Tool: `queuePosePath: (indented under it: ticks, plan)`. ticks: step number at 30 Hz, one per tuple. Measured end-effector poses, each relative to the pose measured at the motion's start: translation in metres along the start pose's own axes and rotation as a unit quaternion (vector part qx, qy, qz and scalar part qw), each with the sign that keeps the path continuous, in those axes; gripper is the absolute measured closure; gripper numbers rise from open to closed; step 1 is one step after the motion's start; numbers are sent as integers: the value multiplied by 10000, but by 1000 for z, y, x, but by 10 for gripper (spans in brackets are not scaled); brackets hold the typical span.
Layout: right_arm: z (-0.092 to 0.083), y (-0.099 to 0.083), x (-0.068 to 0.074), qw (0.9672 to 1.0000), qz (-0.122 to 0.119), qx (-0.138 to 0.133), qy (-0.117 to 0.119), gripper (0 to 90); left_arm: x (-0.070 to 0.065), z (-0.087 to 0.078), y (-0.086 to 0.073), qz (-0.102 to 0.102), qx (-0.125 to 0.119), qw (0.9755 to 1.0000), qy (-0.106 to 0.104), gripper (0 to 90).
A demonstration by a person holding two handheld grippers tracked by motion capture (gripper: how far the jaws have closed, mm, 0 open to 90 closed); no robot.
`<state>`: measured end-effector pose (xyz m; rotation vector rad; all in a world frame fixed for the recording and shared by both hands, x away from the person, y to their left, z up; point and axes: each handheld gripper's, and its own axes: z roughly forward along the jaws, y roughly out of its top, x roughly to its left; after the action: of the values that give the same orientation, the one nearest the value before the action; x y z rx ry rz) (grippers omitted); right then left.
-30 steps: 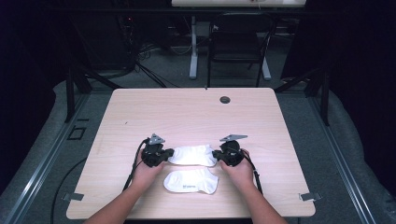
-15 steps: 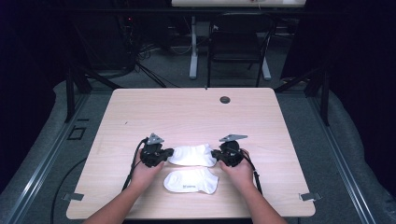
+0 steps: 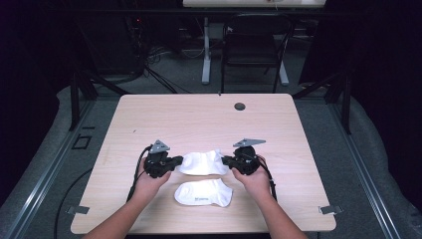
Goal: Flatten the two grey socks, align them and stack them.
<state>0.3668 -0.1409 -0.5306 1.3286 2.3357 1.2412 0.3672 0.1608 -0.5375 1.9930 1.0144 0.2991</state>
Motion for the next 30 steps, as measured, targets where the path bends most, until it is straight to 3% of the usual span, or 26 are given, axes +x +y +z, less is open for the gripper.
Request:
queuePosePath:
  ticks: [14,21,30]
  plan:
    - [-23,7,22,9994,-328,-11,92,860,-12,-18,1,161,-76,9998,-89,872]
    - [-27,3,26,9992,-377,21,123,860,-16,-28,-3,140,26,9999,-86,872]
    - [-36,-9,36,9991,-351,51,219,860,-24,-41,-15,29,-71,9994,-325,872]
